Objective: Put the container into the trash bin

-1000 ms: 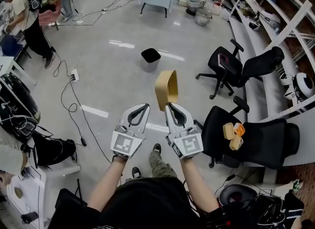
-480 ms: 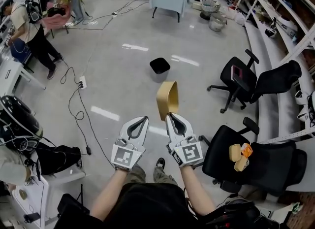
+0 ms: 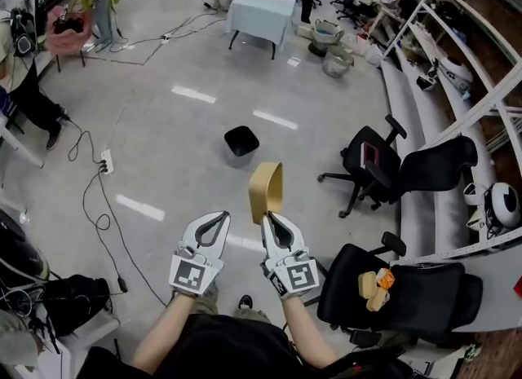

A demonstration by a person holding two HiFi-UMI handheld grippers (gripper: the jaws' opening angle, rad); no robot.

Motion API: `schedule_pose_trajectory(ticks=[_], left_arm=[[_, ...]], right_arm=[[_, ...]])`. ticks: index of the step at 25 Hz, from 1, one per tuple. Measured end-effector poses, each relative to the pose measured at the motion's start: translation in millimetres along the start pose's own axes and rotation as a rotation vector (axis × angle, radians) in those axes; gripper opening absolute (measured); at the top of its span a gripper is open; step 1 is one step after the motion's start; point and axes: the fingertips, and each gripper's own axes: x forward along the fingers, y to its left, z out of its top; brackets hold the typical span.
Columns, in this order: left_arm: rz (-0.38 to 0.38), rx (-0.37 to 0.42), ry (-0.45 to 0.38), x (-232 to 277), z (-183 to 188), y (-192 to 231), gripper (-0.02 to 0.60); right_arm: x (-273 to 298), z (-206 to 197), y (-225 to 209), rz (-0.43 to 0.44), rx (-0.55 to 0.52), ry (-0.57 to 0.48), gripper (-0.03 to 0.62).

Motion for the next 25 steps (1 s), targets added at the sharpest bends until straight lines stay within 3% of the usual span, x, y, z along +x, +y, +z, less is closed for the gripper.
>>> schedule_pose_trajectory(ticks=[4, 11, 16, 23, 25], left_arm=[[-0.053, -0.003, -0.031, 23.2, 5.3, 50.3, 0.0], [-0.069, -0.049, -0.019, 74.4, -9.2, 114.2, 0.0], [-0.078, -0.047, 0.017, 133.8, -28.9, 142.6, 0.0], [-0.034, 0.043, -0.014, 257.3, -29.3, 176.6, 0.0], [-0.029, 0.052, 0.019, 289.7, -22.2, 182.3, 0.0]], right_arm=[[44.7, 0.7, -3.8, -0.043, -0.023, 0.019, 0.031], [101.1, -6.3, -41.4, -0.111, -0.031, 0.039, 0.031], [148.7, -17.3, -93.6, -0.141, -0.011, 0.049, 0.031], [239.3, -15.3, -204.3, -0.115, 0.011, 0.012, 0.031], [264.1, -9.9, -233.8, -0.096, 0.036, 0.004, 0.031]])
